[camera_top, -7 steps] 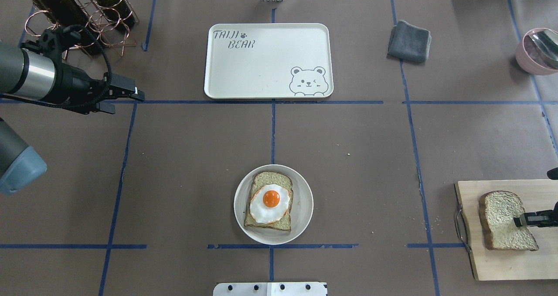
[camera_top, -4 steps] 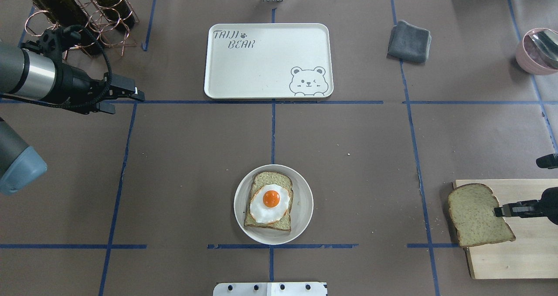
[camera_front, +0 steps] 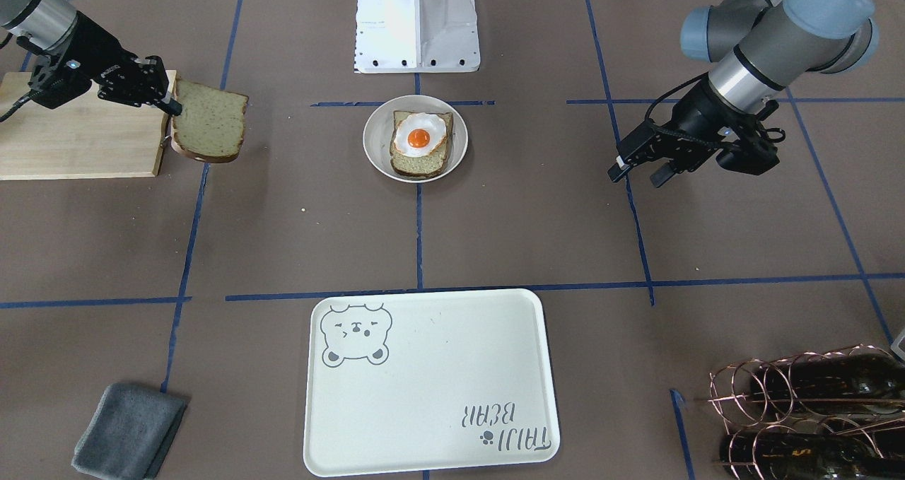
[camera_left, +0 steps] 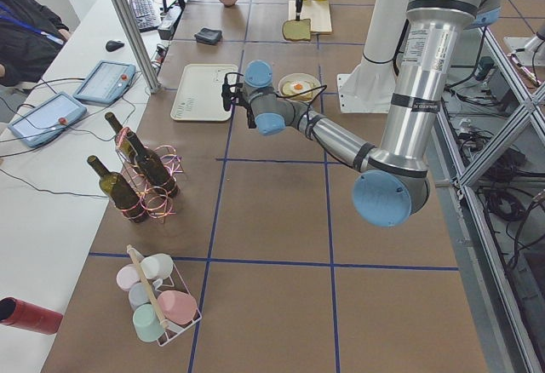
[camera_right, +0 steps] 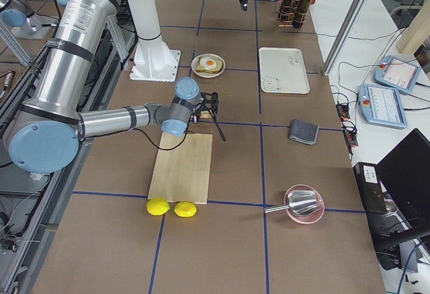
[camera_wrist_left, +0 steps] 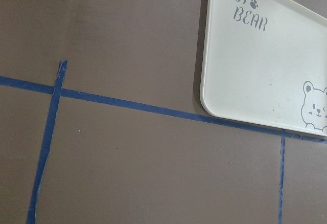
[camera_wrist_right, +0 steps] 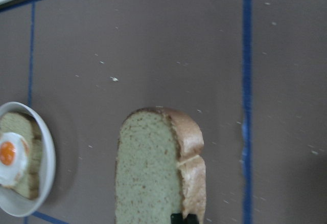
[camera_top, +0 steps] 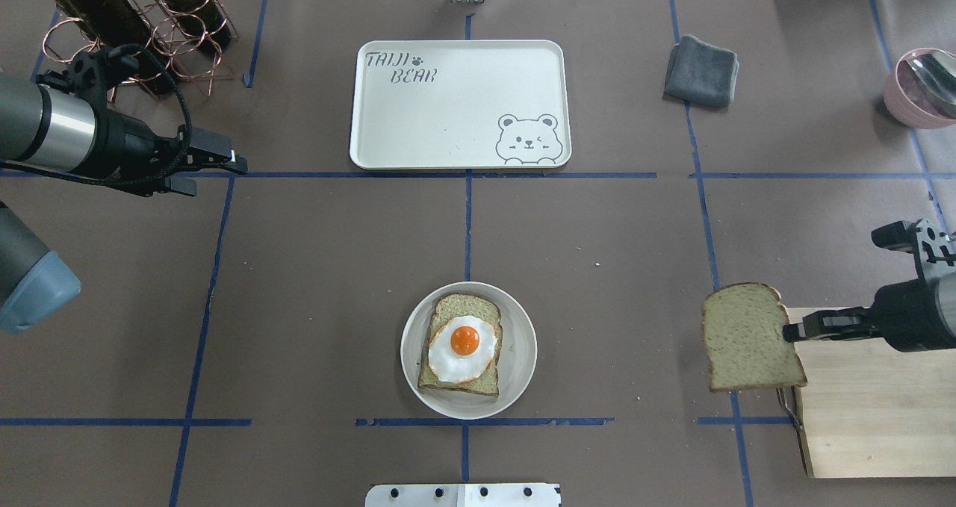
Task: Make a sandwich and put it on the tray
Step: 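Lift the bread slice and carry it over the egg toast plate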
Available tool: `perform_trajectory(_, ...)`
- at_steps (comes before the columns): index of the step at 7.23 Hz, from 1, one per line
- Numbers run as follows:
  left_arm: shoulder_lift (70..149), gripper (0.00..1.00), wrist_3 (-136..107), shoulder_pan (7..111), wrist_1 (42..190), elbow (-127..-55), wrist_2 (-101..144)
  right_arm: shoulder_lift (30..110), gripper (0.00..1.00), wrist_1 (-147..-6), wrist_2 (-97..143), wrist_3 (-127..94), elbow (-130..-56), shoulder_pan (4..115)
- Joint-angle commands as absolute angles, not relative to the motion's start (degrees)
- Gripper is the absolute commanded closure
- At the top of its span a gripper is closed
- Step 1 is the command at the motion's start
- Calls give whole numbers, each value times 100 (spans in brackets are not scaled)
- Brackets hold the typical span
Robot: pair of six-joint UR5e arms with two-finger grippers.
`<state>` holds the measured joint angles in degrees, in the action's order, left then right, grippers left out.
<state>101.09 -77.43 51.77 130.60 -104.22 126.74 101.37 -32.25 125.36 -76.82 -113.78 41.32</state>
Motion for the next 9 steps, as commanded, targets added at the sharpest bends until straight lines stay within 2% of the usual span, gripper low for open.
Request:
perform_trajectory(1,10107,0,-7752,5177,13061,-10415,12665,8603,100,-3278,12525,-8715,-10980,4079)
perform_trajectory(3,10099,0,-7752,5177,13052,-10406,12665,7685,100,-3357,12193,-9052,-10566,3615)
perform_trajectory(5,10107,0,-7813,5133,13061,-10380,12551,7402,100,-3706,10949,-9053,-10547,2606)
perform_trajectory(9,10107,0,-7813,5115,13069,-10319,12551,7198,100,-4244,10012,-9044,-10451,1776)
